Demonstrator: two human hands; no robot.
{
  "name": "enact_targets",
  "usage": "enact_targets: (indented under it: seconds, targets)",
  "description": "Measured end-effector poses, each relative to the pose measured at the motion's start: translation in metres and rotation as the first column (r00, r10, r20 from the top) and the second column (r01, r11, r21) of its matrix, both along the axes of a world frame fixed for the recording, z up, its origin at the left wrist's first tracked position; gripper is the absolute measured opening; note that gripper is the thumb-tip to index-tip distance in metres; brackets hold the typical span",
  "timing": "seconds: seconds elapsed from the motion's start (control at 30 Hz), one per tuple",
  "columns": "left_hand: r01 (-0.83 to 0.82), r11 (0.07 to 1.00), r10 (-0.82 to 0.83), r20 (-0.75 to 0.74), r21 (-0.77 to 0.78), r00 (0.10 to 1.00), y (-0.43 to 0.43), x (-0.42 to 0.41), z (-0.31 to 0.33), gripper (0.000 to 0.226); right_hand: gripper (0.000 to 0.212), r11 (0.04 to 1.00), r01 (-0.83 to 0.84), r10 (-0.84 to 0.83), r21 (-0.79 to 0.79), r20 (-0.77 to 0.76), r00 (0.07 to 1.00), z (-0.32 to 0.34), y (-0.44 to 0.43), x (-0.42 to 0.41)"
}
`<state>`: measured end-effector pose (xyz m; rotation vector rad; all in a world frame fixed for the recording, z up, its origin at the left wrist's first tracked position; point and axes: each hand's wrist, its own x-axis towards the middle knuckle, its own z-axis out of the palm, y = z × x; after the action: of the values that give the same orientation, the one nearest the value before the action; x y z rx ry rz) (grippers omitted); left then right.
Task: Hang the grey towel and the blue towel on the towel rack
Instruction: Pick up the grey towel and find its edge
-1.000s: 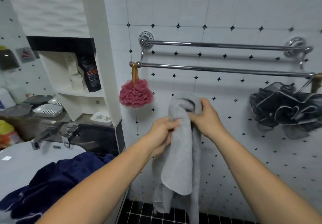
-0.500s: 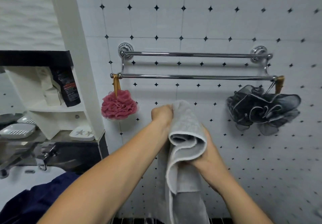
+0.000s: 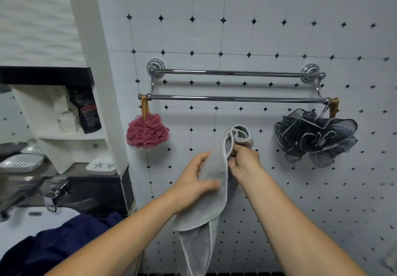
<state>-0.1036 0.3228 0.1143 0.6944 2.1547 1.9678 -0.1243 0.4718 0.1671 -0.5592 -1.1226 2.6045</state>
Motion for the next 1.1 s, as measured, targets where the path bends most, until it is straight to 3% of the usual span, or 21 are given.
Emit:
enact_targets:
  seconds: [0.07, 0.17, 0.3, 0.43, 0.53, 0.63, 0.7, 0.77, 0.87, 0.93, 1.0, 1.1]
  targets:
    - [-0.13, 0.987, 0.119, -0.12, -0.09, 0.986, 0.001, 0.002, -0.007, 0.05, 0.011, 0.999, -0.034, 0.033, -0.02, -0.018, 0.999, 0.0, -0.01, -0.004]
    - [-0.346, 0.933, 0.346, 0.024, 0.094, 0.938, 0.001, 0.001, 0.006, 0.012, 0.011, 0.978, -0.19, 0.196, 0.088, -0.065, 0.978, -0.002, -0.022, 0.003]
    - [-0.376, 0.86, 0.232, 0.39, 0.346, 0.891, -0.004, -0.004, 0.026, 0.031, 0.01, 0.809, -0.282, 0.335, 0.516, -0.009, 0.942, -0.007, -0.015, 0.024]
    - [-0.431, 0.829, 0.176, 0.565, 0.357, 0.806, 0.008, -0.006, 0.04, 0.038, 0.027, 0.639, -0.39, 0.516, 0.663, 0.006, 0.857, -0.013, -0.021, 0.046]
    - [-0.402, 0.844, 0.079, 0.661, 0.354, 0.747, 0.018, -0.002, 0.038, 0.054, 0.017, 0.579, -0.297, 0.446, 0.76, 0.01, 0.895, -0.013, -0.025, 0.049]
    - [-0.24, 0.848, -0.145, 0.641, 0.473, 0.753, 0.016, 0.003, 0.031, 0.061, 0.007, 0.562, -0.234, 0.346, 0.794, 0.031, 0.938, -0.014, -0.024, 0.048]
    - [-0.138, 0.849, -0.195, 0.544, 0.511, 0.816, 0.014, 0.004, 0.026, 0.039, 0.011, 0.513, -0.273, 0.415, 0.813, 0.043, 0.909, -0.013, -0.022, 0.049]
    - [-0.143, 0.858, -0.108, 0.446, 0.493, 0.889, 0.013, 0.003, 0.021, 0.007, 0.017, 0.562, -0.351, 0.52, 0.749, 0.01, 0.854, -0.012, -0.021, 0.051]
    - [-0.245, 0.855, 0.012, 0.453, 0.458, 0.891, 0.005, 0.001, 0.022, 0.011, 0.039, 0.714, -0.441, 0.529, 0.543, -0.007, 0.849, -0.01, -0.013, 0.047]
    - [-0.293, 0.845, 0.047, 0.485, 0.446, 0.873, -0.001, -0.001, 0.025, 0.014, 0.026, 0.76, -0.393, 0.442, 0.517, 0.031, 0.896, -0.007, -0.009, 0.044]
    - [-0.27, 0.854, 0.004, 0.513, 0.445, 0.858, -0.002, 0.003, 0.032, 0.031, 0.027, 0.696, -0.381, 0.42, 0.608, 0.086, 0.904, -0.007, -0.006, 0.04]
    - [-0.143, 0.889, -0.13, 0.539, 0.436, 0.832, -0.005, 0.008, 0.041, 0.061, 0.042, 0.502, -0.431, 0.465, 0.75, 0.186, 0.866, -0.002, -0.012, 0.038]
